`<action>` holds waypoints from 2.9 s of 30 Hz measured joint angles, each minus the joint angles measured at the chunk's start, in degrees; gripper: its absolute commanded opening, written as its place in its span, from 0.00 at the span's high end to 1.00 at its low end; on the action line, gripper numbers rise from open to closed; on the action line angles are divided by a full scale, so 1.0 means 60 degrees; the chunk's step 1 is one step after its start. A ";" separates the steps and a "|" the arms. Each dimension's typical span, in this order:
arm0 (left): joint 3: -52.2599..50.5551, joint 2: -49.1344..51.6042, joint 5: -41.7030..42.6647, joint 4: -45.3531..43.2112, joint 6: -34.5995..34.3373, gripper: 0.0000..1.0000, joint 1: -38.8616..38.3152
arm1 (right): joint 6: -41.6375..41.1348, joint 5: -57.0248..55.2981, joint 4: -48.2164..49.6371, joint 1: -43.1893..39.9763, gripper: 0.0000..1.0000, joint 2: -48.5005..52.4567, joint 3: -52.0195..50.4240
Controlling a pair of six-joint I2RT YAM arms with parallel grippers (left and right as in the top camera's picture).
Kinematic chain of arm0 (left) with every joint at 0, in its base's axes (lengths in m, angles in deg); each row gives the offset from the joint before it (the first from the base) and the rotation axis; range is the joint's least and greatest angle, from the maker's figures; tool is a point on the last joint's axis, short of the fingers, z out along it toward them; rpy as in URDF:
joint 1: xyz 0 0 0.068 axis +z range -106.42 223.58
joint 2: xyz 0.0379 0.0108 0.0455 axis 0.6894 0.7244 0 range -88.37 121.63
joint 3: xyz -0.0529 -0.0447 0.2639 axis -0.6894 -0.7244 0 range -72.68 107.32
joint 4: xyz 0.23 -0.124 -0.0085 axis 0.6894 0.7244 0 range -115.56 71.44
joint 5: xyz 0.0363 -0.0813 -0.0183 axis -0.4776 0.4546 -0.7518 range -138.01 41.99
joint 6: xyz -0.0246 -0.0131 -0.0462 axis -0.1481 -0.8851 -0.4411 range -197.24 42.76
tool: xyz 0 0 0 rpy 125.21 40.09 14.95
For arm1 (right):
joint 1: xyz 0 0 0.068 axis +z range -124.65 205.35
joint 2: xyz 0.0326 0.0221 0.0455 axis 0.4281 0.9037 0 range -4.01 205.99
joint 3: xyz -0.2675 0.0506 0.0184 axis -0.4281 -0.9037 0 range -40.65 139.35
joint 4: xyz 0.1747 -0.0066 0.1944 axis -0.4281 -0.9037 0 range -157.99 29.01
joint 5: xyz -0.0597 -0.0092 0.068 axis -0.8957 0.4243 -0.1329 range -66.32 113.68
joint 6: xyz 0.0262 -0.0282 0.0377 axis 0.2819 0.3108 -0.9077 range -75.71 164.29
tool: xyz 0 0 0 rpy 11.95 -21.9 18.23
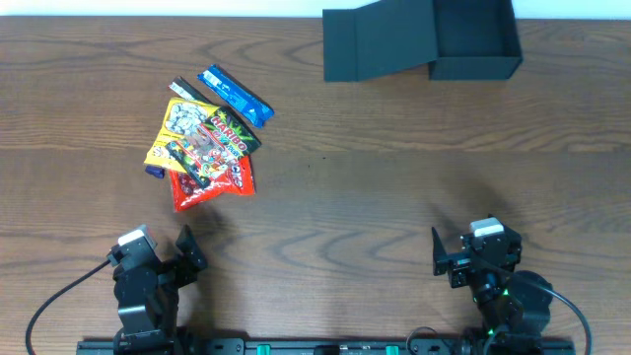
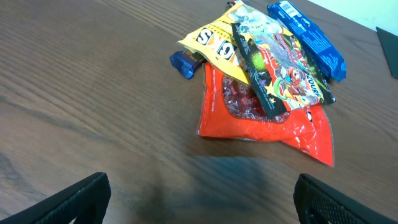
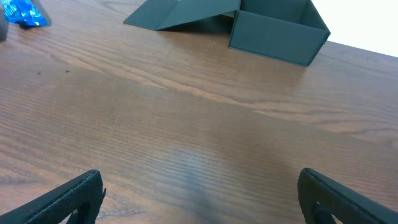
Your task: Pack container
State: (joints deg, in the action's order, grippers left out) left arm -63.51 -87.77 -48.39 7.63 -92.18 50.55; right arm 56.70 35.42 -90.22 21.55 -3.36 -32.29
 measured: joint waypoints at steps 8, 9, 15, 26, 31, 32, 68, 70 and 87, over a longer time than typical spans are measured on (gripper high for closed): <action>0.0000 -0.0004 0.0000 0.0004 0.0000 0.05 0.0000 | 0.0000 0.0000 0.0000 0.0000 0.01 0.0000 0.0000; 0.0000 0.0000 0.0000 0.0000 0.0000 0.05 0.0000 | 0.0000 0.0000 0.0000 0.0004 0.01 0.0000 0.0000; 0.0000 0.0000 0.0000 0.0000 0.0000 0.05 0.0000 | 0.0004 0.0000 0.0000 0.0004 0.01 0.0000 0.0000; 0.0000 0.0000 0.0000 0.0004 0.0000 0.05 0.0000 | 0.0000 0.0000 0.0000 0.0004 0.01 0.0000 0.0000; 0.0000 0.0000 0.0000 0.0000 0.0000 0.05 0.0000 | 0.0000 0.0000 0.0000 0.0000 0.01 0.0000 0.0000; 0.0000 -0.0004 0.0000 0.0004 0.0000 0.05 0.0000 | 0.0000 0.0000 0.0000 0.0004 0.01 0.0000 0.0000; 0.0000 0.0000 0.0000 0.0004 0.0000 0.05 0.0000 | -0.6972 0.0743 0.0091 0.0004 0.01 0.0000 0.0000; 0.0000 -0.0004 0.0000 0.0004 0.0000 0.05 0.0000 | -0.7180 0.0765 0.0310 0.0004 0.01 0.0000 -0.0004; 0.0000 -0.0004 0.0000 -0.0004 0.0000 0.05 0.0000 | -0.5115 0.1038 0.1891 0.0004 0.01 0.3840 0.2124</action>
State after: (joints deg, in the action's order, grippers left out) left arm -63.51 -87.79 -48.39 7.61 -92.18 50.55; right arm 26.01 41.65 -78.88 21.58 19.67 -19.55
